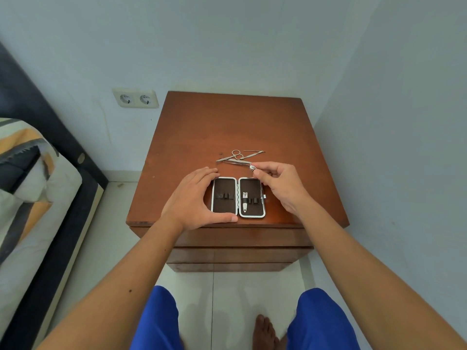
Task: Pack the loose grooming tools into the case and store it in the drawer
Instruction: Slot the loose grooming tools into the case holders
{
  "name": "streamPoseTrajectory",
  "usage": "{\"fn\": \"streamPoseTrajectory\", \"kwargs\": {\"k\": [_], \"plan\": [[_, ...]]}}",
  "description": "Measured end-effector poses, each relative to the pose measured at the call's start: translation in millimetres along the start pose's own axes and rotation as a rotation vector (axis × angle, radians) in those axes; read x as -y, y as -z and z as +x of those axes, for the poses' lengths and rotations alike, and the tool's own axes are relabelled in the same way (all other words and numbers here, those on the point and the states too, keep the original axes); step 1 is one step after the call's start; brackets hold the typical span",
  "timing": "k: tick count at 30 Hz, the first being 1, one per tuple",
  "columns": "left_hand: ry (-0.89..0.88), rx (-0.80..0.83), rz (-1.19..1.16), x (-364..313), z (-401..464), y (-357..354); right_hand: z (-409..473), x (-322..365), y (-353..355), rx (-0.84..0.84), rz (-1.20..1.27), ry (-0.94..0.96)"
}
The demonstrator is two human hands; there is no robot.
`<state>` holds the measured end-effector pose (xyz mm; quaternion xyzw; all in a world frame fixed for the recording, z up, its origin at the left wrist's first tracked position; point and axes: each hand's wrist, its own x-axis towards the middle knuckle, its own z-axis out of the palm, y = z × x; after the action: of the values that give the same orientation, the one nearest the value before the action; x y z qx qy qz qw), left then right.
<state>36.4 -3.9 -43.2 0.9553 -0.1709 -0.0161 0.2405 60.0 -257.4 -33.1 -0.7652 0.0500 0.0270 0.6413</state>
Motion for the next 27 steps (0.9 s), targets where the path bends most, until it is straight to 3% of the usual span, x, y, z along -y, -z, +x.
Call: {"fn": "streamPoseTrajectory", "kwargs": {"k": [7, 21, 27], "plan": [[-0.002, -0.008, 0.002, -1.5, 0.2, 0.1, 5.3, -1.4, 0.8, 0.029, 0.012, -0.034], [0.009, 0.001, -0.002, -1.8, 0.2, 0.2, 0.0, 2.4, 10.6, 0.158, 0.066, 0.072], [-0.010, -0.013, 0.004, 0.1, 0.5, -0.7, -3.7, -5.0, 13.2, 0.159, -0.164, 0.102]]}}
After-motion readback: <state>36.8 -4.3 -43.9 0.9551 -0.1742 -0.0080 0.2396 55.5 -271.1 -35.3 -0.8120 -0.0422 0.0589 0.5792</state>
